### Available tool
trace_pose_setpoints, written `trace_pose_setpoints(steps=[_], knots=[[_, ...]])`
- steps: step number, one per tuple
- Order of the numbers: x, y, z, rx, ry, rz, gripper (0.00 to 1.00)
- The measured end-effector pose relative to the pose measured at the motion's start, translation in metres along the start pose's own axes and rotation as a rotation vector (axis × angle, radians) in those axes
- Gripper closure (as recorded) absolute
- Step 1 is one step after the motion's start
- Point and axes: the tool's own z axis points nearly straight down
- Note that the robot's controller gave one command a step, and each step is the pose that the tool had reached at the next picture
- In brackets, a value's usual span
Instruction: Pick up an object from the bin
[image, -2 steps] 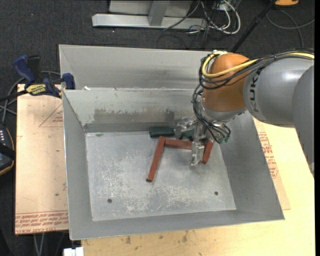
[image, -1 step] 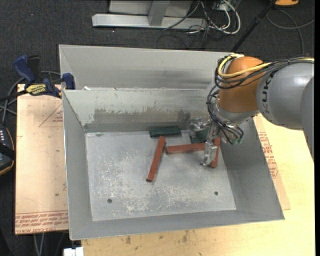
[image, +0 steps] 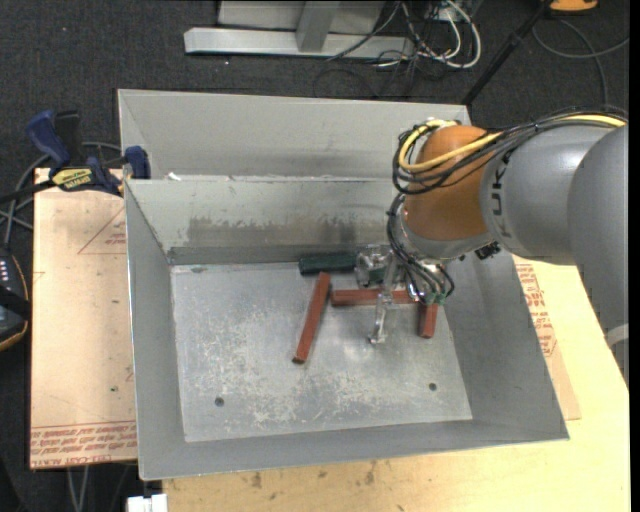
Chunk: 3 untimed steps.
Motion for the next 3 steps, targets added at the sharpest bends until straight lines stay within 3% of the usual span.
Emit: trace_pose_setpoints(steps=[1, 2, 3], knots=[[-0.001, -0.001, -0.001, 0.001, -0.003, 0.002, 1.00], [0.007, 0.016, -0.085, 0.001, -0.004, -0.285, 1.00], [0.003, 0.010, -0.166, 0.003, -0.008, -0.292, 1.00]])
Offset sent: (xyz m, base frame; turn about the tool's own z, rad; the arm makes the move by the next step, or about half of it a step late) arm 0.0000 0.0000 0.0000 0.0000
